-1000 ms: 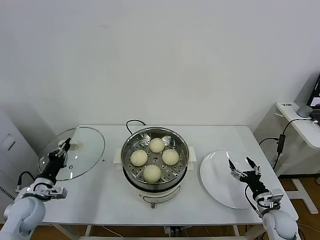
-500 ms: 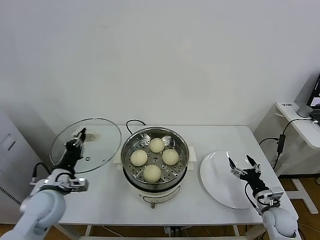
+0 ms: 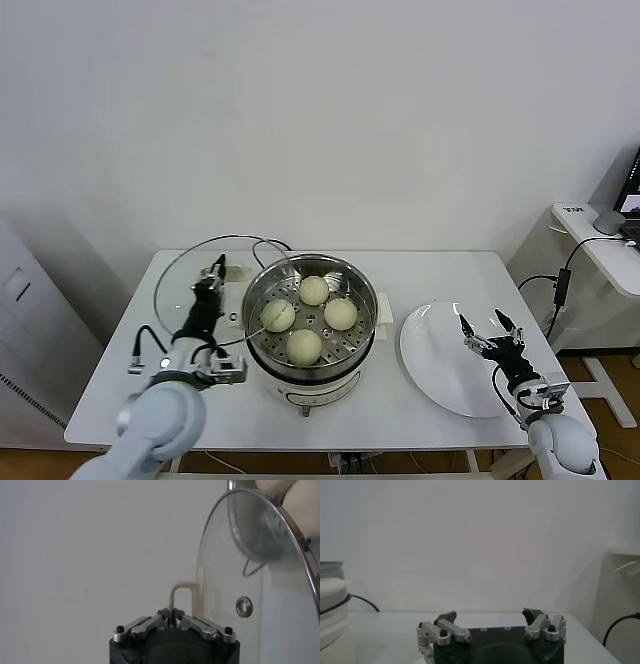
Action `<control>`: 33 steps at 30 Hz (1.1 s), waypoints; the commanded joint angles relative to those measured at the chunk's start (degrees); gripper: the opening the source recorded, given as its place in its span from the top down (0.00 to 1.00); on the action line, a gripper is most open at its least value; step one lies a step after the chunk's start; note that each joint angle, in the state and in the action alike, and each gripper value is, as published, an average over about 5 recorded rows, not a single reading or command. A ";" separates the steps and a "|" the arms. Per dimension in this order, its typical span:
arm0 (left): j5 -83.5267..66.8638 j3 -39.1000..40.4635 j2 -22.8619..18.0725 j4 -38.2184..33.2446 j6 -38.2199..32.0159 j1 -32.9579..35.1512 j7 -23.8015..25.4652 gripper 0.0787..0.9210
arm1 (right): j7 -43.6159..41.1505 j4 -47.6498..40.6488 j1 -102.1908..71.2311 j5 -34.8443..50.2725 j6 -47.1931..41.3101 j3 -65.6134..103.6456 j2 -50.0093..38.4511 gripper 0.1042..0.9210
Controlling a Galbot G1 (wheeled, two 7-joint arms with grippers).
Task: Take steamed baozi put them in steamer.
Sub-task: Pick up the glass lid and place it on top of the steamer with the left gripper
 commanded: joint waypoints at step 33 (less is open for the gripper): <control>11.12 18.48 -13.57 8.64 4.44 -7.91 1.49 0.97 | -0.35 -2.20 0.82 -0.50 0.34 -0.47 0.75 0.12</control>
